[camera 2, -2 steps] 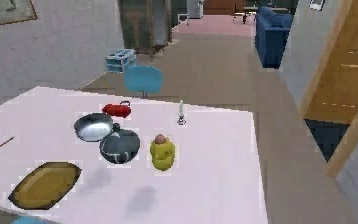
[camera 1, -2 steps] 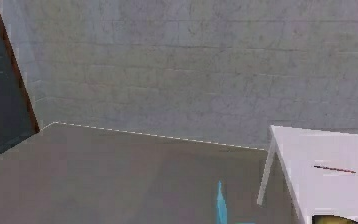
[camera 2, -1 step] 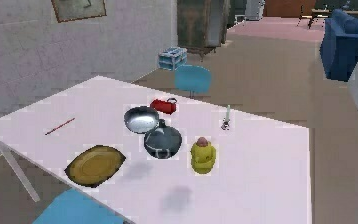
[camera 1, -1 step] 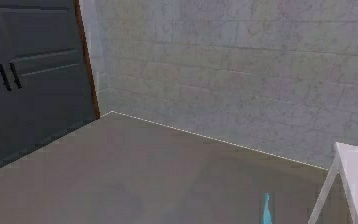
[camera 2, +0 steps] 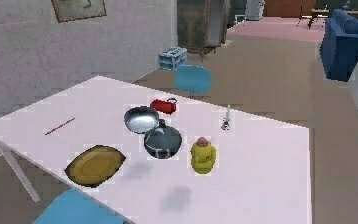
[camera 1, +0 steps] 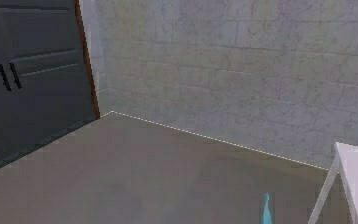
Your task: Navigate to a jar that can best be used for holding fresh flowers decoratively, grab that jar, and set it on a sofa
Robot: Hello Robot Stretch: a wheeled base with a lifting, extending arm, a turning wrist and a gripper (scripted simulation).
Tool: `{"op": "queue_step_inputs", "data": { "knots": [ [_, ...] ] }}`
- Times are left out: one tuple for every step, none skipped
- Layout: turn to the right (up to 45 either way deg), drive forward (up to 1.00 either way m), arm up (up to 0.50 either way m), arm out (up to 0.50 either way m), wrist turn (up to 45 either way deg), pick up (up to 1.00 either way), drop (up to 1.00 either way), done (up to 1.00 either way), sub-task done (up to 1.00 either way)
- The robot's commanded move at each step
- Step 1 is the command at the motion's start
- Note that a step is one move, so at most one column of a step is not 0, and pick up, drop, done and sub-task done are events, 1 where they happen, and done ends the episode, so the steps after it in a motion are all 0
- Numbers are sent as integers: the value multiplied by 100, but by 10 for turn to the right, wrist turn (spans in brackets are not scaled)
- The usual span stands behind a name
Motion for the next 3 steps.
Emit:
{"op": "queue_step_inputs", "data": {
  "knots": [
    [0,0,38,0,0,0,0,0,0],
    [0,0,0,36,0,0,0,0,0],
    [0,0,0,0,450,0,0,0,0]
  ]
}}
